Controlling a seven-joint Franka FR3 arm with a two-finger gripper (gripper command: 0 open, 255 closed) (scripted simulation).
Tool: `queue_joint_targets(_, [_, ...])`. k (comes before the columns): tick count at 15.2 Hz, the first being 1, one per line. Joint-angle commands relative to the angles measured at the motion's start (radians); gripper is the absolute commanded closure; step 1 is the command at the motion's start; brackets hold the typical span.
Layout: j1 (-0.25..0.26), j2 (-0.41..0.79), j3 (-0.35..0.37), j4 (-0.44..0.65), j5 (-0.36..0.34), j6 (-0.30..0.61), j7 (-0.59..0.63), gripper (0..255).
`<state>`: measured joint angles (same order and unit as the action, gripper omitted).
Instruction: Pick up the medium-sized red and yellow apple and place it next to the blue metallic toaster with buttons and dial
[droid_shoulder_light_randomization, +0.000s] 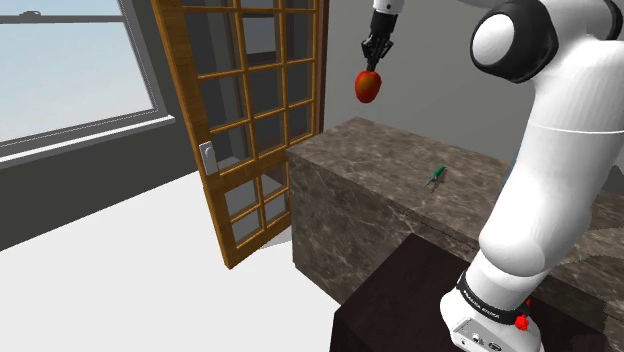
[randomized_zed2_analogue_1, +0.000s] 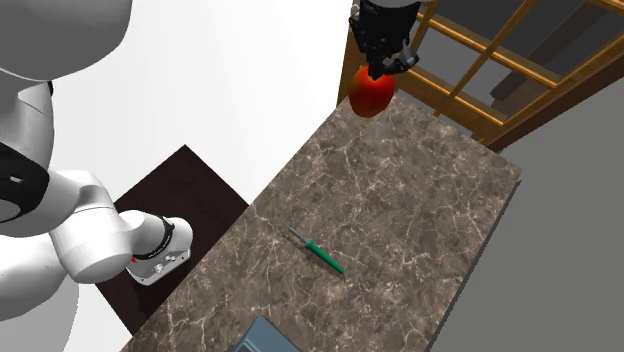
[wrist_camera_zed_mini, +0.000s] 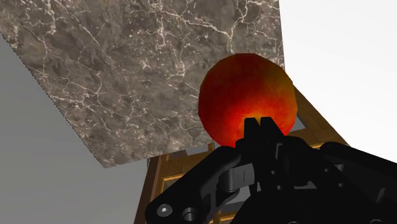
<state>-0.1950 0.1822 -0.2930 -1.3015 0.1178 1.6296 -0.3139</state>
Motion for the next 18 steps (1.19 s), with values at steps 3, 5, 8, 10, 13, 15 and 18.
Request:
queue_joint_targets(3, [-0.005, 0.018, -0.001, 0.066, 0.006, -0.049, 0.002, 255])
queue_joint_targets(5, [-0.007, -0.062, -0.009, -0.039, -0.014, -0.022, -0.018, 255])
queue_joint_targets(8, [-0.016, -0.170, -0.023, -0.170, -0.042, 0.004, -0.048, 255])
queue_joint_targets(10, [-0.025, -0.235, -0.032, -0.245, -0.059, 0.015, -0.068, 255])
queue_joint_targets(13, [-0.042, -0.326, -0.047, -0.341, -0.086, 0.022, -0.101, 255])
queue_joint_targets(15, [-0.056, -0.383, -0.058, -0.396, -0.103, 0.023, -0.123, 255])
queue_joint_targets(18, [-0.078, -0.462, -0.077, -0.467, -0.130, 0.018, -0.160, 255])
